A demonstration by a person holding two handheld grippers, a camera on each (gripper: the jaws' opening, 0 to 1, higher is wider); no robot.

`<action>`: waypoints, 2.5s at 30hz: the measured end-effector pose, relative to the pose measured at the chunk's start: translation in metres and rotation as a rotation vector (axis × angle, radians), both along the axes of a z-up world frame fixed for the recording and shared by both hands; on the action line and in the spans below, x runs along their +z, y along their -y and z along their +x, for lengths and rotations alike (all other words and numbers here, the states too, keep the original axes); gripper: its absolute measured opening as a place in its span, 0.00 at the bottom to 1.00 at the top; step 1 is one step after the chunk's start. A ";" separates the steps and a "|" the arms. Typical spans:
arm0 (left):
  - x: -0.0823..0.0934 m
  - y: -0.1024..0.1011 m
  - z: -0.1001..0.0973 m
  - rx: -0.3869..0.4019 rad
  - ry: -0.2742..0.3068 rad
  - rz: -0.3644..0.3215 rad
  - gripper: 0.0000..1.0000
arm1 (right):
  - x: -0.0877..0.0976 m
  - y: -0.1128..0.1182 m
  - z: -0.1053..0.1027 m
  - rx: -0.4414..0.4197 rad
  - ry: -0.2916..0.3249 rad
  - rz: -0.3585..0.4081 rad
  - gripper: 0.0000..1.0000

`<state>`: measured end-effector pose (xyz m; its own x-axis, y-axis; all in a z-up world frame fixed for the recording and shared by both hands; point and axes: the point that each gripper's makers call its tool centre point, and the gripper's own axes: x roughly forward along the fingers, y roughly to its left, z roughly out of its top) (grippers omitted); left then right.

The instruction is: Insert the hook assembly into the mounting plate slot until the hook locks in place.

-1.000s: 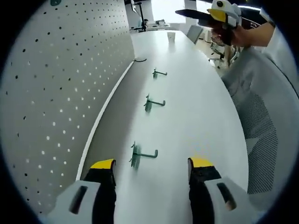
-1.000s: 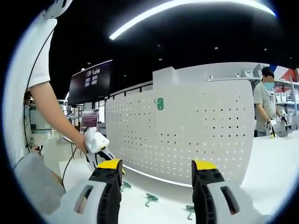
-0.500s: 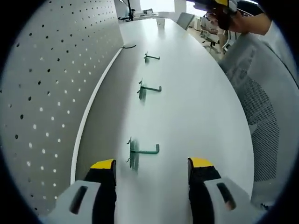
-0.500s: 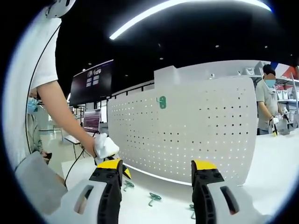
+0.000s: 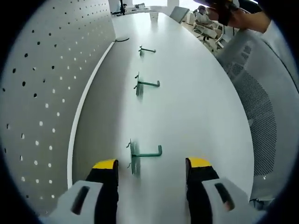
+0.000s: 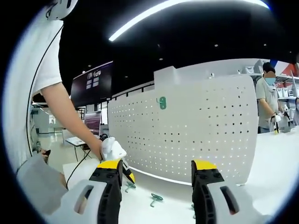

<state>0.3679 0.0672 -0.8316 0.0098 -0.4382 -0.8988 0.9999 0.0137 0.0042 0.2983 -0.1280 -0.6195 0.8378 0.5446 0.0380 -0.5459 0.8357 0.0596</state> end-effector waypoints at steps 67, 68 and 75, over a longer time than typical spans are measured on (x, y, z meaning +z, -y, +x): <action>0.002 -0.006 0.027 0.165 0.065 0.008 0.03 | -0.003 -0.003 -0.001 0.013 -0.015 -0.010 0.53; 0.002 -0.007 0.029 0.182 0.067 0.009 0.03 | -0.003 -0.003 -0.001 0.013 -0.016 -0.011 0.53; 0.014 0.001 0.030 0.249 0.053 -0.117 0.02 | -0.004 -0.003 -0.001 0.013 -0.020 -0.005 0.53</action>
<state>0.3978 0.0658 -0.8175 0.1757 -0.5171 -0.8377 0.9640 0.2627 0.0401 0.2977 -0.1254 -0.6236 0.8312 0.5557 0.0186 -0.5556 0.8288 0.0664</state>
